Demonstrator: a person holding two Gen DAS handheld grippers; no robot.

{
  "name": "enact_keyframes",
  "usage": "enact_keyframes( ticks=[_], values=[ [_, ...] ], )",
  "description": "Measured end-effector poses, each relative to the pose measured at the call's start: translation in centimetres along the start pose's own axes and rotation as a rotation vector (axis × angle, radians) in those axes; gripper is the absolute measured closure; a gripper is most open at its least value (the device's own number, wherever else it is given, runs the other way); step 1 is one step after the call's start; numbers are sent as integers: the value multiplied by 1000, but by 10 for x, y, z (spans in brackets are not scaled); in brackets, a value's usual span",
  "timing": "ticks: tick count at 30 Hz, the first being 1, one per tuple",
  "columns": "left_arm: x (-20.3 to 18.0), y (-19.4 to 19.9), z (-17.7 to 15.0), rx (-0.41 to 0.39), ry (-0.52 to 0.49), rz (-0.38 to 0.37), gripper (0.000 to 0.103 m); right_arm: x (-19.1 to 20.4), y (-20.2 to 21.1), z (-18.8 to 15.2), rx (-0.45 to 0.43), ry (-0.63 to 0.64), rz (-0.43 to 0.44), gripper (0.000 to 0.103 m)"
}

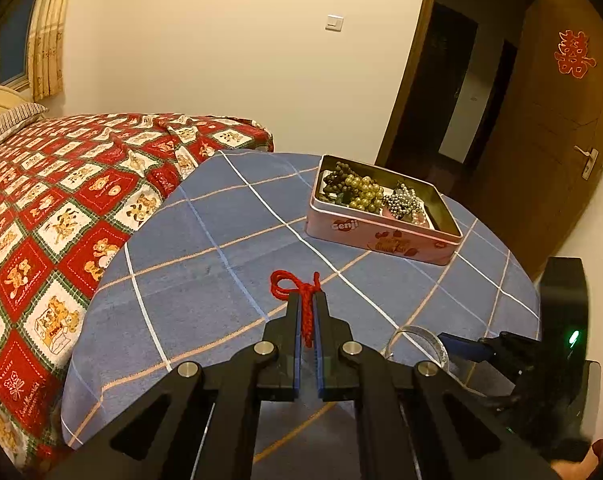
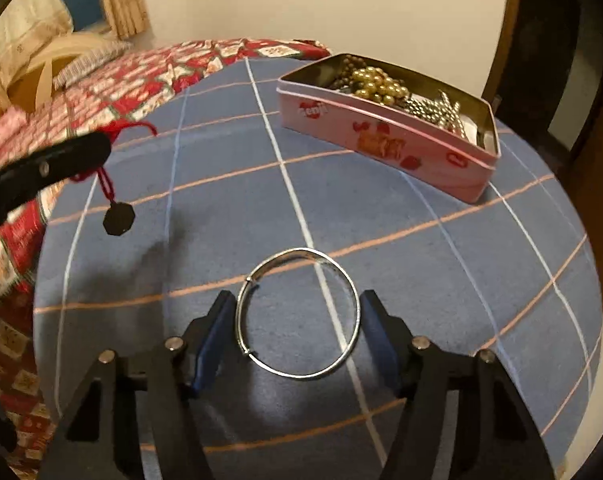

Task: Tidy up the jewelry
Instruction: 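Carry the red-cord pendant and silver bangle into the tin and open both tools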

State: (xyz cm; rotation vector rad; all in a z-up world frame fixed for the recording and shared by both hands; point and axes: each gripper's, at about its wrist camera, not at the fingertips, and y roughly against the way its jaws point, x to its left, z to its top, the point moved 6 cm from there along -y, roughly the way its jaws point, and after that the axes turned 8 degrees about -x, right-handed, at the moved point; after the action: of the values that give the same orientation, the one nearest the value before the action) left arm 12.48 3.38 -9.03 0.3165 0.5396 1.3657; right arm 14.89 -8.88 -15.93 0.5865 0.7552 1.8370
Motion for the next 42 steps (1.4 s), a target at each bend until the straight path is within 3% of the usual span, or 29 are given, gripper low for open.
enact_keyframes(
  ticks=[6, 13, 34, 42],
  values=[
    [-8, 0, 3, -5, -13, -14, 99, -20, 30, 19, -116, -124, 51, 37],
    [-25, -1, 11, -19, -44, -34, 99, -24, 49, 39, -191, -133, 16, 37],
    [-69, -28, 54, -55, -116, -94, 99, -71, 74, 79, -294, -163, -64, 37],
    [-75, -45, 66, -61, -72, -167, 99, -96, 68, 88, -296, -188, -96, 37]
  ],
)
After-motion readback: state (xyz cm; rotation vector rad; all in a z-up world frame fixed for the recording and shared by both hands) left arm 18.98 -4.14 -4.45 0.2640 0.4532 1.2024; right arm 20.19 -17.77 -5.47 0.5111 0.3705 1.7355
